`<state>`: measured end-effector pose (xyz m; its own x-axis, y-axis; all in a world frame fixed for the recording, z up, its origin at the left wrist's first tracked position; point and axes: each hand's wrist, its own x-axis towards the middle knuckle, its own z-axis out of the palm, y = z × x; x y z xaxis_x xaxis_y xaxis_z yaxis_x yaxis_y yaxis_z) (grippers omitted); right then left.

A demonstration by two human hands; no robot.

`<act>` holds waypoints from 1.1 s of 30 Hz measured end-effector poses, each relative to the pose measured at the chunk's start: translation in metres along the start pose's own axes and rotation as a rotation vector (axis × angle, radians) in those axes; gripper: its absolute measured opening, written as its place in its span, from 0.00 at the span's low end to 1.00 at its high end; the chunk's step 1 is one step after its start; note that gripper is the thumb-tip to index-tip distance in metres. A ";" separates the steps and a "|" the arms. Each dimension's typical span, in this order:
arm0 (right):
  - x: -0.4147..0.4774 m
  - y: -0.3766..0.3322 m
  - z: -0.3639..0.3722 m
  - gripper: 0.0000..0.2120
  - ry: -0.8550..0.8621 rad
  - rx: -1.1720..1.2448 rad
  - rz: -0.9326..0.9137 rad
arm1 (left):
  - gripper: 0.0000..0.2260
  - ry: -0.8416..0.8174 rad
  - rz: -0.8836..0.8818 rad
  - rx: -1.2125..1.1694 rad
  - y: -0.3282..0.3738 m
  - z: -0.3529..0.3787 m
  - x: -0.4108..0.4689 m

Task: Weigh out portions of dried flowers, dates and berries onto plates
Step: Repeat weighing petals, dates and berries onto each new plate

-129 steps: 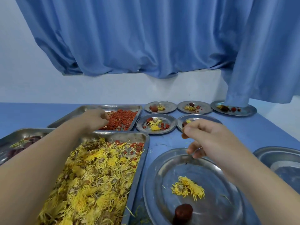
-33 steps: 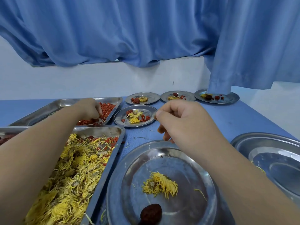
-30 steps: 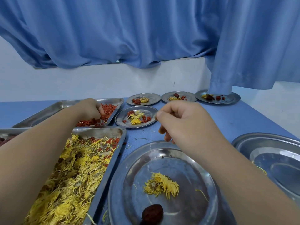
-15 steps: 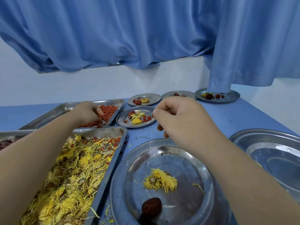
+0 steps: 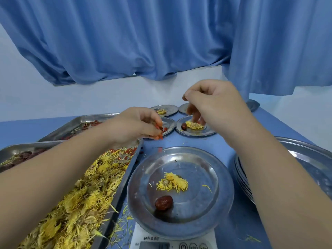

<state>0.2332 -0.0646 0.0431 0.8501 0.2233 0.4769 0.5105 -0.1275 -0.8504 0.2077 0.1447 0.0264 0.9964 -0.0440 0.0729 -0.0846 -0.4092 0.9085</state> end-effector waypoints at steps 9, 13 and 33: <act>-0.002 -0.006 -0.008 0.07 -0.051 -0.055 -0.013 | 0.09 -0.211 0.027 0.442 0.003 0.057 -0.002; -0.003 -0.006 -0.014 0.08 -0.141 -0.209 -0.040 | 0.07 -0.226 0.030 0.495 0.003 0.056 -0.006; -0.042 -0.052 -0.053 0.09 -0.424 -0.753 0.026 | 0.10 0.005 0.103 0.504 -0.002 0.061 -0.032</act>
<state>0.1776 -0.1185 0.0789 0.8195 0.5339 0.2084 0.5684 -0.7105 -0.4148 0.1755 0.0912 -0.0030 0.9826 -0.1036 0.1544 -0.1754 -0.7917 0.5852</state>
